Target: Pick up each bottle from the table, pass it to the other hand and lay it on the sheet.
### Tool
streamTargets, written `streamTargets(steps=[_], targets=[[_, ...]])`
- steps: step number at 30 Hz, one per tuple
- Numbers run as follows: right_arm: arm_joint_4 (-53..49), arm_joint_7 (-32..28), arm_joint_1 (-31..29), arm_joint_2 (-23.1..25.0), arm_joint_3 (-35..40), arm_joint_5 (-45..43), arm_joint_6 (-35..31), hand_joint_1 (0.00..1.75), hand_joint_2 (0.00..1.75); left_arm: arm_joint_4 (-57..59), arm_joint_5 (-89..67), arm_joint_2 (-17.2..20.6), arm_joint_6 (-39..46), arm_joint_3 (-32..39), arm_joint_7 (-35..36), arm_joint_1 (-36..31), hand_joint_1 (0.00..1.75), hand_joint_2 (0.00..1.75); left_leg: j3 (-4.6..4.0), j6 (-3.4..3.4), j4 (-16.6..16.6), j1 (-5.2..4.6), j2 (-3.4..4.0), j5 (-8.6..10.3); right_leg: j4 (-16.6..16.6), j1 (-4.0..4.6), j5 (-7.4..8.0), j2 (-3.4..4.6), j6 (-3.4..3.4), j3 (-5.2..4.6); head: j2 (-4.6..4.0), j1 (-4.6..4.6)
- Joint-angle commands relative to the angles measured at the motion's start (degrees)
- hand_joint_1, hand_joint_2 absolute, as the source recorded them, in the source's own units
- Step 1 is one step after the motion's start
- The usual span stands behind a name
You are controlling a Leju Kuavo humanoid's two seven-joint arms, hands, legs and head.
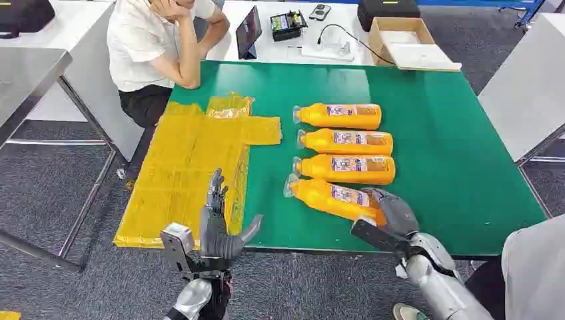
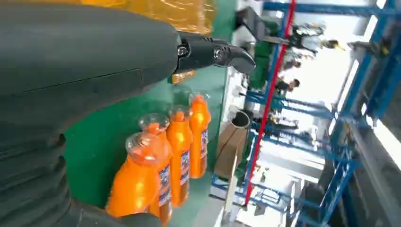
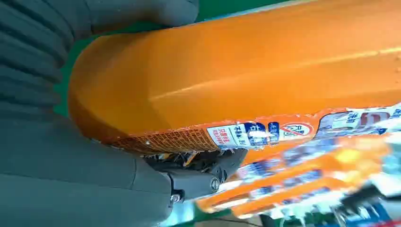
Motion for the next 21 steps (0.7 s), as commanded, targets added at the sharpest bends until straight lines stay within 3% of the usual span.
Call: streamTargets(steps=[1, 5, 13, 17, 21], targets=[[-16.96, -1.49, 10.85, 5.51, -5.12, -4.97, -4.69, 1.75, 1.75, 1.0, 14.31, 1.83, -5.97, 2.74, 4.55, 2.56, 0.0, 1.75, 0.17, 0.08, -0.19, 0.0, 0.07, -0.04, -0.11, 0.05, -0.06, -0.07, -0.18, 0.15, 0.0, 0.02], [-18.27, -2.25, 11.24, 6.74, -5.79, -6.36, -6.15, 1.75, 1.75, 0.87, 16.31, 2.66, -7.44, 1.27, 7.43, 3.13, 0.0, 1.75, -0.31, 0.05, -0.06, 0.0, 0.04, 0.01, 0.01, 0.03, -0.04, -0.02, -0.09, -0.26, 0.0, 0.0], [-17.62, -3.64, 11.37, 8.37, -6.57, -8.31, -7.97, 1.75, 1.75, -0.12, 18.07, 4.94, -9.7, -2.15, 10.21, 4.18, 0.0, 1.75, -0.45, 0.06, -0.09, -0.05, 0.0, 0.01, 0.0, -0.05, -0.07, -0.05, -0.11, -0.41, 0.0, 0.0], [-12.4, -4.59, 7.76, 10.88, -4.06, -9.46, -5.37, 1.75, 1.75, -3.35, 15.62, 7.39, -12.88, -6.13, 10.87, 4.3, 0.0, 1.75, -0.47, 0.08, -0.09, -0.05, 0.09, 0.0, 0.0, -0.03, -0.05, 0.03, -0.15, -0.44, 0.0, 0.02], [-6.97, -4.48, 3.65, 12.4, 0.92, -8.54, -2.42, 1.75, 1.75, -4.09, 14.17, 7.28, -13.48, -6.24, 11.24, 4.36, 0.0, 1.75, -0.53, 0.05, -0.1, -0.02, 0.24, 0.0, -0.02, -0.02, 0.02, 0.21, -0.12, -0.51, 0.0, -0.02]])
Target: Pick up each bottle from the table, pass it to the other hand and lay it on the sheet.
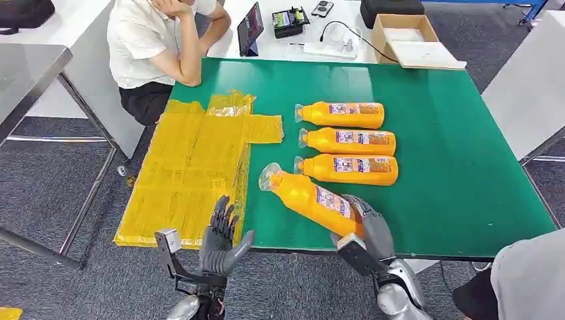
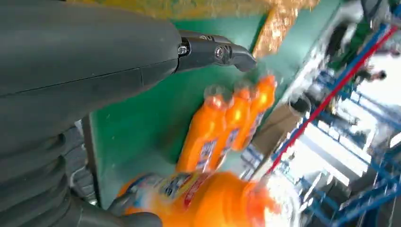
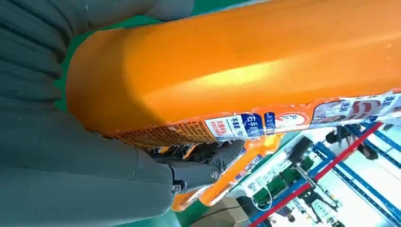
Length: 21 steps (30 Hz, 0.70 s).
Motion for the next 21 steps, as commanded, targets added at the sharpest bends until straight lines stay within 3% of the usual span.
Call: streamTargets(steps=[1, 12, 21], targets=[[10.77, -0.1, -8.17, 4.66, 6.15, 0.51, 4.18, 1.75, 1.75, -2.37, -2.19, 4.45, -1.72, -4.79, 1.03, -0.72, 0.0, 1.75, 0.19, 0.05, -0.05, -0.01, 0.3, -0.05, -0.04, 0.02, 0.03, 0.22, -0.08, 0.05, 0.0, -0.02], [13.87, -1.17, -10.22, 6.23, 10.55, 1.1, 5.67, 1.75, 1.75, -0.82, -3.72, 2.85, -0.57, -3.56, 0.1, -1.72, 0.0, 1.75, 0.17, 0.08, -0.07, -0.04, 0.11, -0.03, -0.04, -0.02, -0.01, 0.1, -0.08, 0.09, 0.0, 0.0], [8.04, -6.36, -7.74, 6.21, 14.5, 0.04, 3.21, 1.75, 1.75, 2.93, 1.94, 0.38, -1.46, -0.83, 1.15, -3.74, 0.0, 1.75, 0.23, 0.13, -0.08, -0.06, 0.0, -0.04, -0.04, -0.01, -0.07, -0.05, -0.11, 0.15, 0.0, 0.0]])
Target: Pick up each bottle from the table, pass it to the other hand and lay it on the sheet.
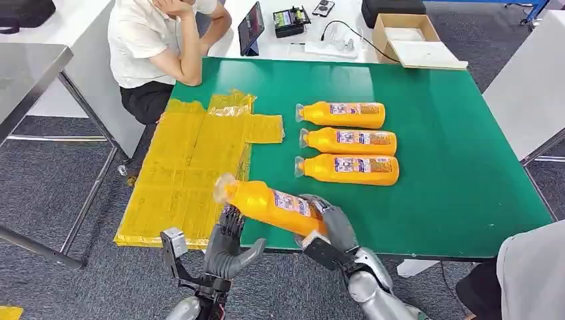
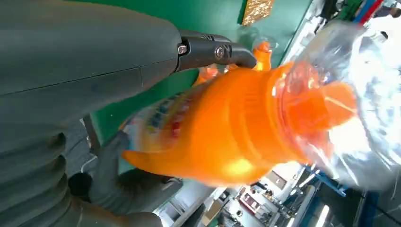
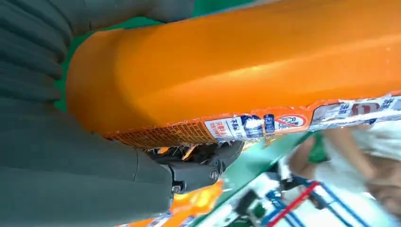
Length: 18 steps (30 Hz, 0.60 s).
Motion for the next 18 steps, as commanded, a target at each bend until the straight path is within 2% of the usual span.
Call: streamTargets(steps=[1, 3, 4, 12, 14, 18], targets=[[-0.23, -3.03, -0.86, -0.17, 5.54, -1.01, -1.01, 1.75, 1.75, 5.33, 2.35, -0.96, -0.79, 1.94, 0.23, -3.39, 0.0, 1.75, 0.13, 0.09, -0.06, -0.06, 0.05, -0.02, -0.04, -0.03, -0.03, -0.04, -0.06, 0.11, 0.0, -0.02], [-0.37, -3.02, -0.69, -0.09, 5.63, -1.02, -1.11, 1.75, 1.75, 5.35, 2.34, -1.04, -0.79, 1.9, 0.23, -3.51, 0.0, 1.75, 0.34, 0.17, -0.11, -0.1, 0.07, -0.07, -0.06, -0.04, -0.1, -0.11, -0.12, 0.32, 0.0, 0.02], [-0.37, -3.02, -0.69, -0.09, 5.63, -1.02, -1.11, 1.75, 1.75, 5.35, 2.34, -1.04, -0.79, 1.9, 0.23, -3.51, 0.0, 1.75, 0.09, 0.07, -0.04, -0.03, 0.04, -0.02, -0.03, -0.01, -0.02, -0.04, -0.05, 0.08, 0.0, 0.02], [-1.8, -5.29, -0.1, 0.06, 8.61, -3.36, -0.99, 1.75, 1.75, 2.93, 7.15, -1.57, -1.75, 2.79, -2.03, -3.38, 0.0, 1.75, 0.23, 0.11, -0.07, -0.06, 0.09, -0.06, -0.04, -0.02, -0.07, -0.04, -0.11, 0.2, 0.0, 0.0], [-0.15, -3.13, -1.03, 0.79, 10.06, -1.73, -2.4, 1.75, 1.75, -0.67, 5.96, -1.82, 0.32, 3.19, -5.41, -2.67, 0.0, 1.75, 0.27, 0.12, -0.08, -0.05, 0.1, -0.07, -0.05, -0.01, -0.07, -0.05, -0.13, 0.24, 0.0, 0.02], [0.06, -3.04, -1.15, 0.88, 10.15, -1.73, -2.47, 1.75, 1.75, -1.53, 5.87, -1.76, 0.8, 3.07, -4.94, -2.54, 0.0, 1.75, 0.11, 0.08, -0.01, -0.03, 0.12, -0.05, 0.0, 0.0, -0.03, 0.03, -0.08, 0.08, 0.0, 0.02]])
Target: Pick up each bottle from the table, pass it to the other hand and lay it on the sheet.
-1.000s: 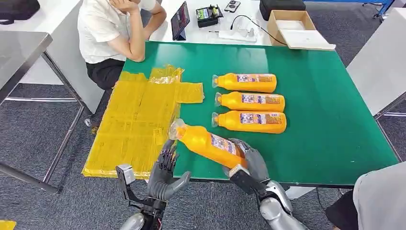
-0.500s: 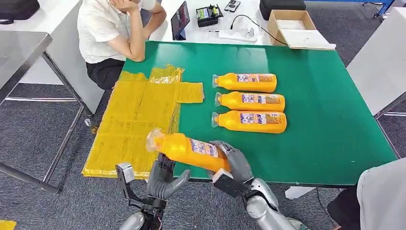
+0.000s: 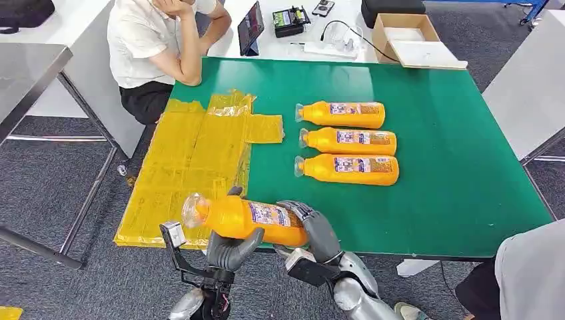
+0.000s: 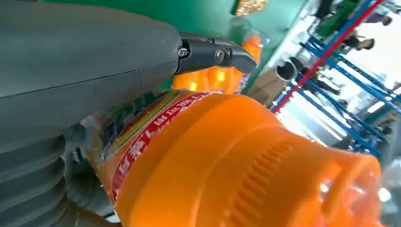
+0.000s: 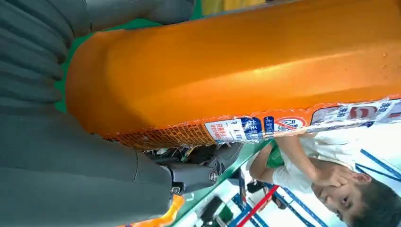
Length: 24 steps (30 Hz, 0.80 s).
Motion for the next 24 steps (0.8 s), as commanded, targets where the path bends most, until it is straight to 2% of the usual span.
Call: streamTargets(steps=[1, 4, 5, 6, 7, 8, 13, 18, 19, 20, 22, 23, 24], targets=[[1.83, 1.37, -1.8, 0.24, 4.29, 0.96, -0.91, 1.75, 1.75, -2.67, -0.69, 0.36, 2.11, 1.98, -1.89, -0.94, 0.0, 1.75, 0.37, 0.16, -0.07, -0.08, 0.21, -0.12, 0.0, 0.0, -0.11, 0.0, -0.17, 0.29, 0.0, -0.02], [1.99, 1.52, -1.98, 0.11, 4.33, 1.22, -1.35, 1.75, 1.75, -3.26, -1.01, 0.57, 2.27, 1.89, -2.27, -0.76, 0.0, 1.75, 0.14, 0.09, -0.06, -0.05, 0.07, -0.02, -0.02, -0.01, -0.03, -0.04, -0.08, 0.11, 0.0, -0.02], [2.43, 2.09, -1.67, 0.41, 4.11, 0.63, -1.44, 1.75, 1.75, -6.92, -2.48, 1.1, 2.38, 1.71, -5.41, 0.33, 0.0, 1.75, 0.31, 0.15, -0.08, -0.06, 0.16, -0.08, -0.06, 0.0, -0.07, -0.02, -0.12, 0.26, 0.0, 0.02], [2.44, 2.12, -1.54, 0.4, 4.33, 0.53, -0.98, 1.75, 1.75, -8.74, -2.44, 1.57, 1.67, 1.52, -5.69, 0.83, 0.0, 1.75, 0.19, 0.11, -0.04, -0.03, 0.16, -0.07, -0.03, 0.01, -0.04, 0.04, -0.08, 0.15, 0.0, -0.02], [2.48, 2.12, -1.47, 0.41, 4.46, 0.52, -0.83, 1.75, 1.75, -9.5, -2.43, 1.7, 1.55, 1.52, -5.7, 1.02, 0.75, 1.75, 0.28, 0.14, -0.06, -0.07, 0.19, -0.09, -0.03, -0.01, -0.07, 0.03, -0.11, 0.21, 0.0, -0.02], [2.58, 1.94, -1.49, 0.31, 4.89, 0.66, -0.52, 1.75, 1.75, -10.54, -1.96, 1.98, 0.68, 1.38, -5.32, 1.2, 1.75, 1.75, 0.35, 0.17, -0.07, -0.09, 0.21, -0.13, -0.02, -0.03, -0.11, 0.02, -0.14, 0.27, 0.0, 0.0], [4.38, 2.0, -2.19, 0.66, 5.07, 0.12, 0.66, 1.75, 1.75, -10.67, 2.45, 2.11, -5.13, 1.96, -4.27, 1.23, 1.75, 1.75, 0.11, 0.06, -0.05, -0.02, 0.08, -0.03, -0.04, 0.0, -0.02, -0.01, -0.07, 0.09, 0.0, -0.02], [6.34, 2.06, -2.67, 1.23, 4.99, -0.23, 2.31, 1.75, 1.75, -9.71, 2.03, 2.23, -8.51, 1.55, -4.02, 0.86, 1.75, 1.75, 0.37, 0.15, -0.13, -0.06, 0.14, -0.07, -0.08, 0.0, -0.08, -0.05, -0.15, 0.3, 0.0, -0.02], [6.26, 1.98, -2.54, 1.28, 4.84, -0.36, 2.24, 1.71, 1.75, -9.48, 1.89, 2.26, -8.59, 1.4, -3.96, 0.81, 1.75, 1.75, 0.29, 0.13, -0.11, -0.06, 0.08, -0.05, -0.07, 0.0, -0.07, -0.09, -0.13, 0.23, 0.0, -0.02], [5.99, 1.9, -2.24, 1.41, 4.44, -0.79, 2.39, 1.57, 1.75, -8.94, 1.7, 2.21, -8.77, 1.17, -3.91, 0.73, 1.75, 1.75, 0.16, 0.08, -0.07, -0.03, 0.03, -0.02, -0.06, 0.01, -0.04, -0.08, -0.07, 0.12, 0.0, 0.0], [5.99, 1.9, -2.24, 1.41, 4.44, -0.79, 2.39, 1.57, 1.75, -8.94, 1.7, 2.21, -8.77, 1.17, -3.91, 0.73, 1.75, 1.75, 0.22, 0.12, -0.09, -0.05, 0.0, -0.02, -0.07, 0.0, -0.06, -0.13, -0.09, 0.18, 0.0, -0.04], [5.57, 1.91, -2.02, 1.43, 4.31, -0.97, 2.51, 1.41, 1.75, -8.63, 1.62, 2.24, -9.21, 0.85, -3.87, 0.68, 1.75, 1.75, 0.2, 0.1, -0.08, -0.03, 0.0, -0.03, -0.07, 0.01, -0.06, -0.12, -0.08, 0.16, 0.0, 0.0], [5.14, 1.97, -1.75, 1.43, 3.99, -1.29, 2.87, 0.59, 1.75, -8.26, 1.65, 2.24, -9.68, 0.81, -3.59, 0.6, 1.75, 1.75, 0.09, 0.06, -0.05, -0.03, -0.03, 0.0, -0.04, 0.0, -0.04, -0.11, -0.05, 0.06, 0.0, 0.0]])
